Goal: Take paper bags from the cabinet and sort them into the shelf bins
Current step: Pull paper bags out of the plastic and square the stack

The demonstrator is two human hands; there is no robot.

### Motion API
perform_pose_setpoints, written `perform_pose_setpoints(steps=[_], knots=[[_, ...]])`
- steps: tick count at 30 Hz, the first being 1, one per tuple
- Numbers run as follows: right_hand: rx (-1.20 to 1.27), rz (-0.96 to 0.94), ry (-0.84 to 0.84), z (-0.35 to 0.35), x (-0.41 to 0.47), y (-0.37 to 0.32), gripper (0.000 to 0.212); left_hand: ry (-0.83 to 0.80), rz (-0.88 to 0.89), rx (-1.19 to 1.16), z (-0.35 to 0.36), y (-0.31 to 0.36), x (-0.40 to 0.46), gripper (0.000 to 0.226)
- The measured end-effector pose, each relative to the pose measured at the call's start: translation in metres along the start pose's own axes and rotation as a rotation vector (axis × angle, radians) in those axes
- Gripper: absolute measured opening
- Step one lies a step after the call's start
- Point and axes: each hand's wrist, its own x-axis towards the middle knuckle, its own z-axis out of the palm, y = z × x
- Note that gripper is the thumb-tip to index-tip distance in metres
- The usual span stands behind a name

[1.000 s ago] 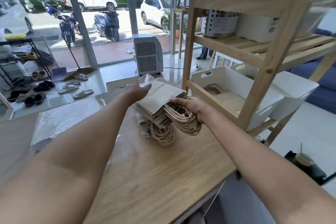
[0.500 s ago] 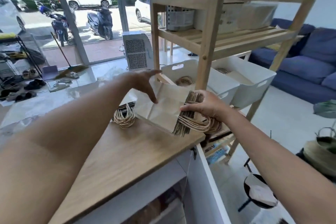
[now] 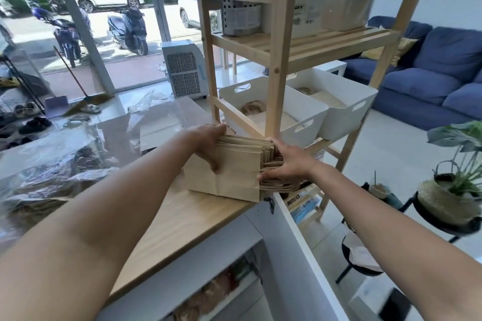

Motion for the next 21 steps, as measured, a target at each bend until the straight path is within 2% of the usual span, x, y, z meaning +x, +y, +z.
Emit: perform_pose_setpoints(steps=[4,6,8,10,12,14,18,21], knots=[[0.037,0.066,-0.007,-0.003,0.005,-0.016,0.115,0.038,0.032,-0.023,0.011,-0.014,-0.007,0.069],[0.142,0.104,0.023,0.000,0.007,-0.030,0.129,0.046,0.049,-0.036,0.015,-0.020,-0.010,0.070],[0.296,0.168,0.120,0.010,0.009,-0.047,0.131,0.049,0.064,-0.055,0.019,-0.024,-0.013,0.076],[0.569,0.241,0.249,0.021,0.015,-0.058,0.116,0.054,0.077,-0.072,0.020,-0.024,-0.016,0.082],[0.821,0.274,0.383,0.031,0.024,-0.068,0.092,0.065,0.093,-0.036,0.021,-0.026,-0.019,0.088],[0.929,0.266,0.449,0.038,0.032,-0.075,0.077,0.093,0.107,0.021,0.022,-0.025,-0.022,0.092],[1.060,0.222,0.402,0.050,0.045,-0.087,0.074,0.098,0.110,-0.007,0.023,-0.033,-0.026,0.089],[1.087,0.209,0.455,0.053,0.050,-0.089,0.070,0.086,0.121,-0.072,0.022,-0.041,-0.029,0.088]])
